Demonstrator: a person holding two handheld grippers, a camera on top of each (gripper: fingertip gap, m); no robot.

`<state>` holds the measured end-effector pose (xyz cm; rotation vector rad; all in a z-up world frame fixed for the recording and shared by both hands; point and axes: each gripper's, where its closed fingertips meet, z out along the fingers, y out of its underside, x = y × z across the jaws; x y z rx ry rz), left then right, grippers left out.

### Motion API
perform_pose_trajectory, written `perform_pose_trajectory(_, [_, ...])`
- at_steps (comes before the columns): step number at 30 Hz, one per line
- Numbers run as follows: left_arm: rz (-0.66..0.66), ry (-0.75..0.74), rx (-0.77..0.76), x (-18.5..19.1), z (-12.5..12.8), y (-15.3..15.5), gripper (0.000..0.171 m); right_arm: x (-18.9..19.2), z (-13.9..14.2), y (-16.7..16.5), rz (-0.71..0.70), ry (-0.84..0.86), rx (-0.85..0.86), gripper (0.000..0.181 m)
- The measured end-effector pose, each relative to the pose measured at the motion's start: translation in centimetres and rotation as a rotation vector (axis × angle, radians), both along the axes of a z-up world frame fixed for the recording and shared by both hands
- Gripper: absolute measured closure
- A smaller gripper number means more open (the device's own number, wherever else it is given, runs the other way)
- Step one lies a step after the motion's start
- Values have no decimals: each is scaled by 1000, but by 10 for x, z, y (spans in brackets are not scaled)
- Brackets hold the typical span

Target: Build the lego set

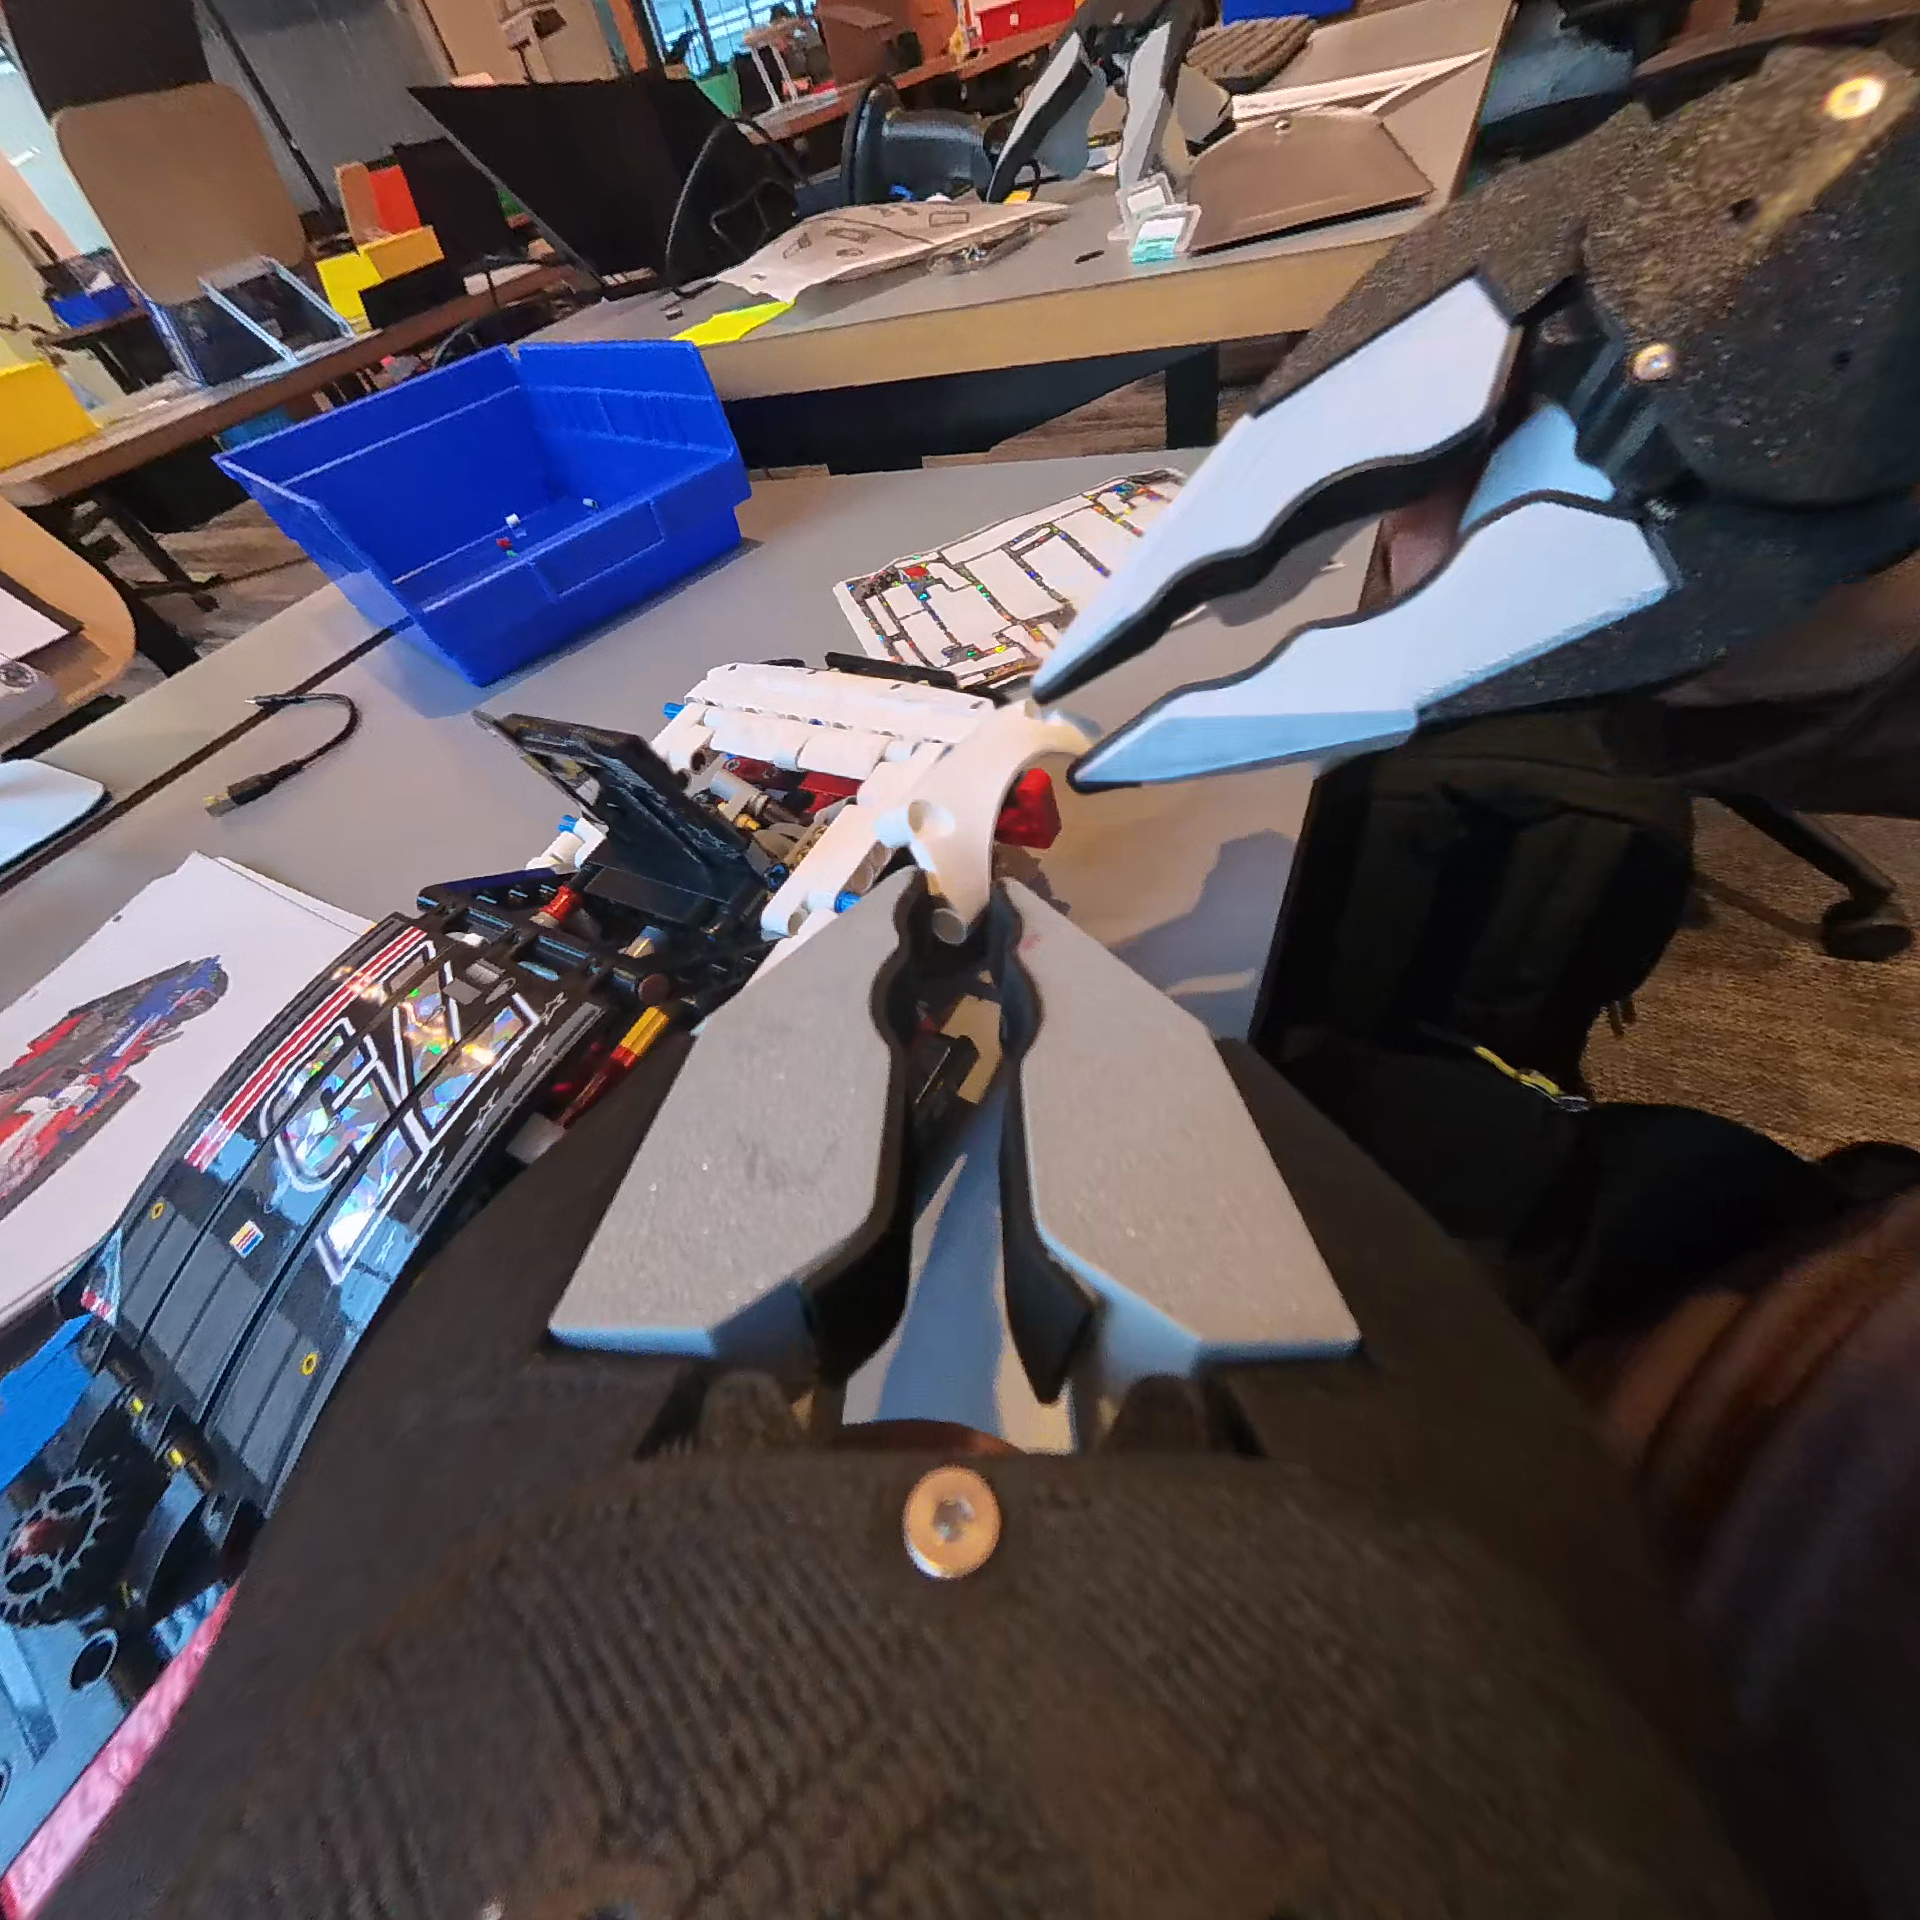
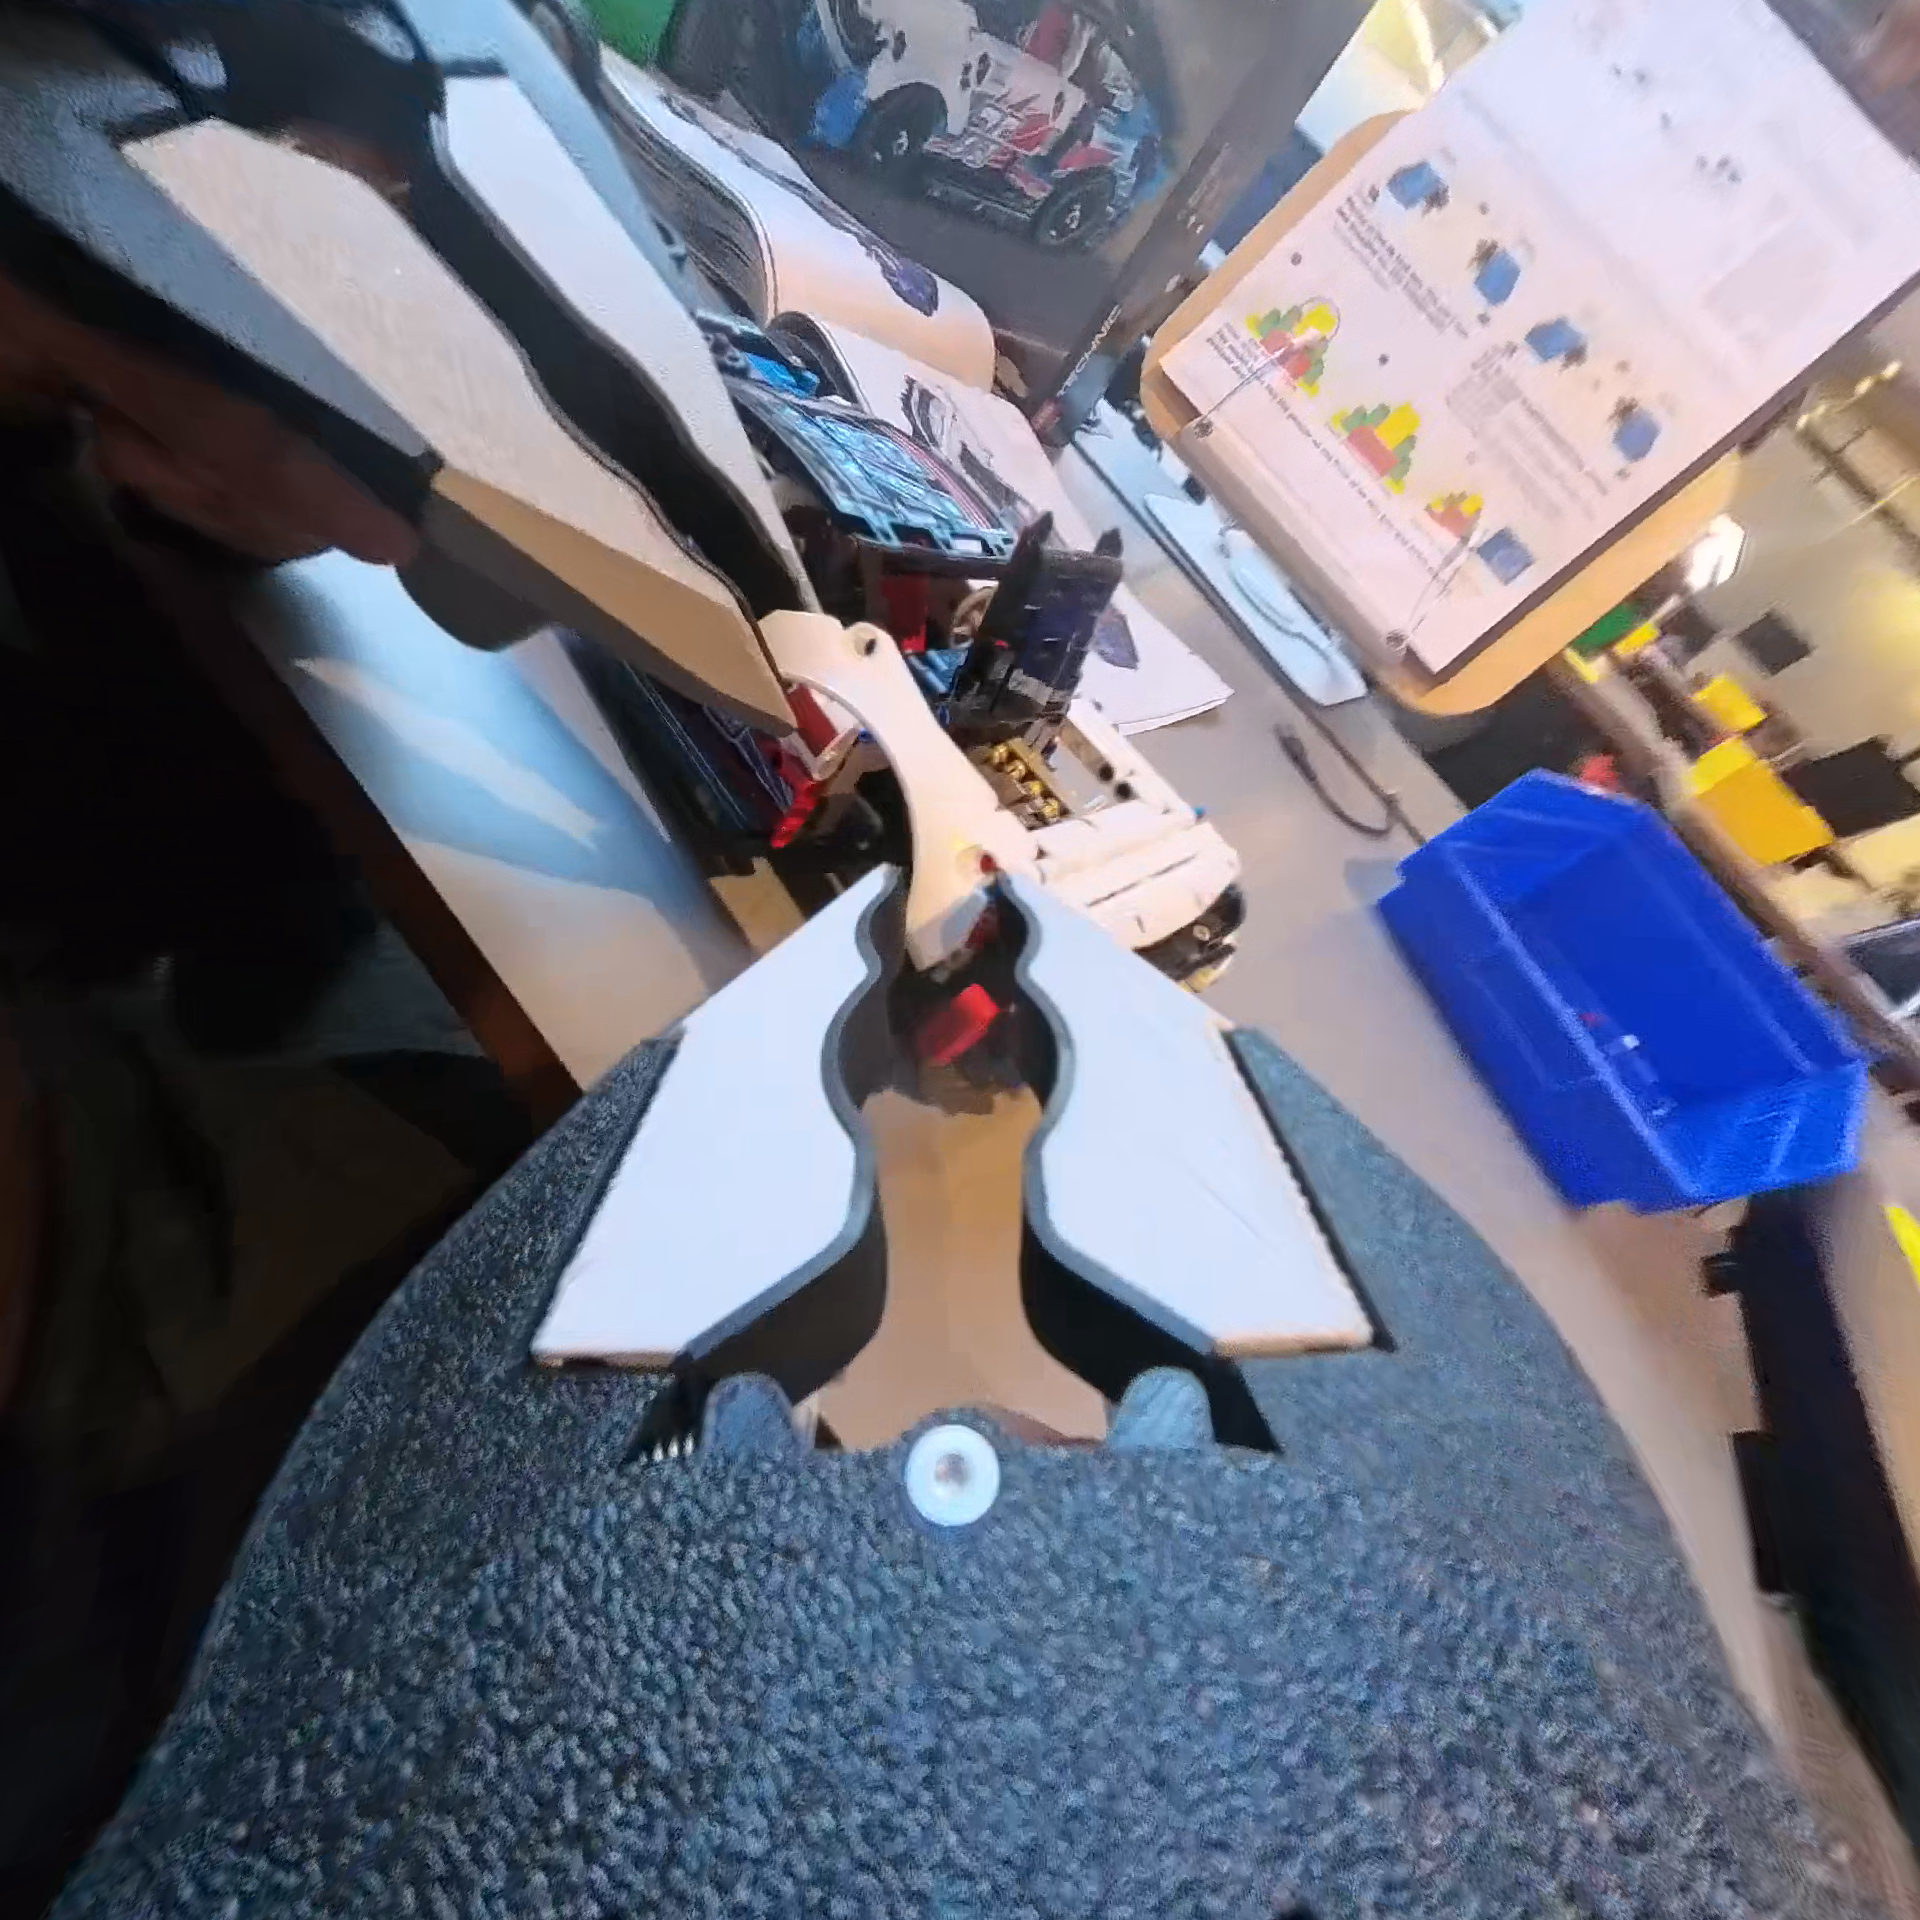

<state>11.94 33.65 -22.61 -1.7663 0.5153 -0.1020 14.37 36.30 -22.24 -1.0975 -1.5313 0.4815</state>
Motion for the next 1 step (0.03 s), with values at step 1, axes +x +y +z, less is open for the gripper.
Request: perform_pose_trajectory(1, [1, 10, 2, 1, 0, 0, 164, 0, -2, 0, -3, 1, -29, 165])
